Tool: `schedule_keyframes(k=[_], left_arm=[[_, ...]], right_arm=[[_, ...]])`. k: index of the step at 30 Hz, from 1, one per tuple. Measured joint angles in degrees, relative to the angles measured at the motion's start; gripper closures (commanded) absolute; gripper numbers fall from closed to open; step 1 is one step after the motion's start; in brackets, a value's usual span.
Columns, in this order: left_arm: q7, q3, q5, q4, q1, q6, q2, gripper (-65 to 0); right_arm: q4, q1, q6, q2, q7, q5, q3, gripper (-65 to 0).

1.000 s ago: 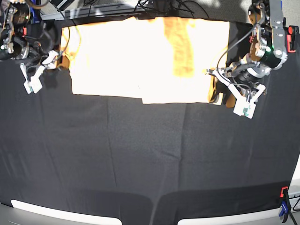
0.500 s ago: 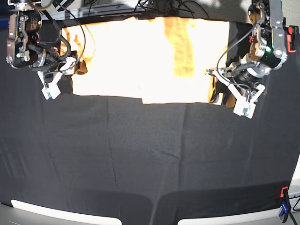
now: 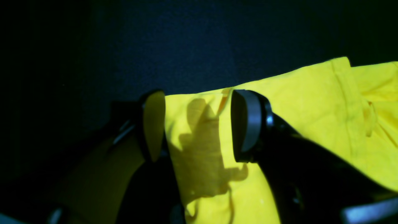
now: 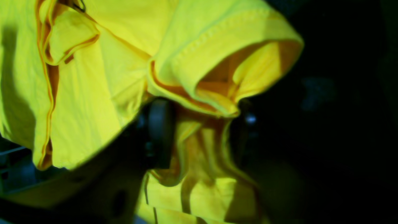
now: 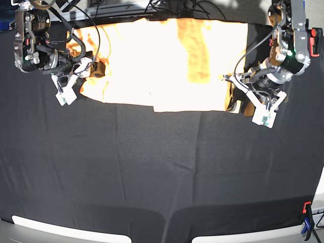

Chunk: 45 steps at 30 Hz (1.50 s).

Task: Layout the t-shirt on the table in an organized manner, then fold the t-shirt properly
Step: 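Lift the strip end with the right gripper and fold it toward the left gripper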

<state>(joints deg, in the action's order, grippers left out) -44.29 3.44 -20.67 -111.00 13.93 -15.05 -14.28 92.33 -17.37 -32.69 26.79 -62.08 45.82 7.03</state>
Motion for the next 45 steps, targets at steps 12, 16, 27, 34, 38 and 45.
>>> schedule_keyframes(k=[12, 16, 27, 34, 38, 45], left_arm=[[0.1, 0.0, 1.2, 0.0, 0.0, 0.0, 0.0, -31.4], [0.2, 0.0, 3.8, 0.0, 0.2, 0.0, 0.0, -31.4], [3.3, 0.0, 4.4, 0.0, 3.9, -0.2, -2.8, -31.3], [5.3, 0.0, 4.3, 0.0, 5.8, -0.1, -4.6, -30.4], [5.3, 0.0, 4.2, 0.0, 5.7, -0.2, -4.6, -30.4], [5.2, 0.0, 4.2, 0.0, 5.7, -0.2, -4.6, -30.4]], right_arm=[[-0.2, -0.9, 0.0, -0.6, 0.9, -5.0, 11.7, 0.0], [0.9, -1.0, -1.6, -0.3, -2.1, -1.8, 17.4, 0.0], [16.2, -4.8, -2.1, -8.4, -3.9, 5.2, 18.9, 0.0], [30.4, -3.4, -2.1, -20.7, -3.8, 5.2, 16.3, 0.0], [31.1, -1.3, -1.6, -23.8, -3.9, -1.0, 8.2, 0.0], [31.0, 1.4, 1.7, -31.4, 1.2, -17.9, -7.1, 0.0]])
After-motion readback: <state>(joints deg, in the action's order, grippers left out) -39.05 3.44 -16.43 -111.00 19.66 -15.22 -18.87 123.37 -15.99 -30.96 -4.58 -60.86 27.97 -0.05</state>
